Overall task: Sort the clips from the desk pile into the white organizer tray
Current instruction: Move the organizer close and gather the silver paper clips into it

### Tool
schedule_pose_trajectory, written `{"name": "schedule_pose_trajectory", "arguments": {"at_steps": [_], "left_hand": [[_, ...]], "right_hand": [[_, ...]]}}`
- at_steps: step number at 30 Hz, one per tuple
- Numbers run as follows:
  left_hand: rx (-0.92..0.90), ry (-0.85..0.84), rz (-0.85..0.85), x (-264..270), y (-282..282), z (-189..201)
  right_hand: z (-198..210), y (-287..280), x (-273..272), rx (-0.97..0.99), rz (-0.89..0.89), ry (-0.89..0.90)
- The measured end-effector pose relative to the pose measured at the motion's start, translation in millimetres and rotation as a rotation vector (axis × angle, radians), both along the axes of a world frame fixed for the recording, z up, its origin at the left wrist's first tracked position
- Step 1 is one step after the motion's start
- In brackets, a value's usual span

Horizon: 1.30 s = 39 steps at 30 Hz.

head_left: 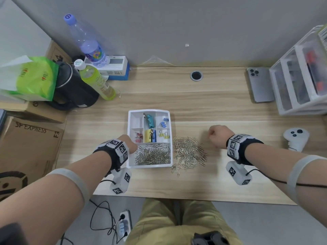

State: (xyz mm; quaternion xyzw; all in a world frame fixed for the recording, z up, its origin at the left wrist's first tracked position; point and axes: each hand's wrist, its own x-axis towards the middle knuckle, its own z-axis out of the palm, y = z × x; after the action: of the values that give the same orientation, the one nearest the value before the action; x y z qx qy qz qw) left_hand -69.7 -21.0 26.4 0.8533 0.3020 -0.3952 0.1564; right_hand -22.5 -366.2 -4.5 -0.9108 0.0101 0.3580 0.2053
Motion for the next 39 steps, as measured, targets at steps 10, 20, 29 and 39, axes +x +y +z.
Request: {"name": "schedule_pose_trajectory", "arguments": {"at_steps": [10, 20, 29, 39], "left_hand": [[0.007, 0.005, -0.011, 0.1, 1.7, -2.2], [0.031, 0.007, -0.039, -1.2, 0.7, 0.5], [0.015, 0.001, -0.033, -1.6, 0.1, 1.5], [0.023, -0.012, -0.032, -2.0, -0.3, -0.1]], "right_hand": [[-13.0, 6.1, -23.3, 0.225, 0.087, 0.117], [-8.9, 5.0, -26.9, 0.024, 0.466, 0.111], [-17.8, 32.2, -34.1, 0.098, 0.31, 0.001], [-12.2, 42.2, -36.0, 0.12, 0.346, -0.192]]}}
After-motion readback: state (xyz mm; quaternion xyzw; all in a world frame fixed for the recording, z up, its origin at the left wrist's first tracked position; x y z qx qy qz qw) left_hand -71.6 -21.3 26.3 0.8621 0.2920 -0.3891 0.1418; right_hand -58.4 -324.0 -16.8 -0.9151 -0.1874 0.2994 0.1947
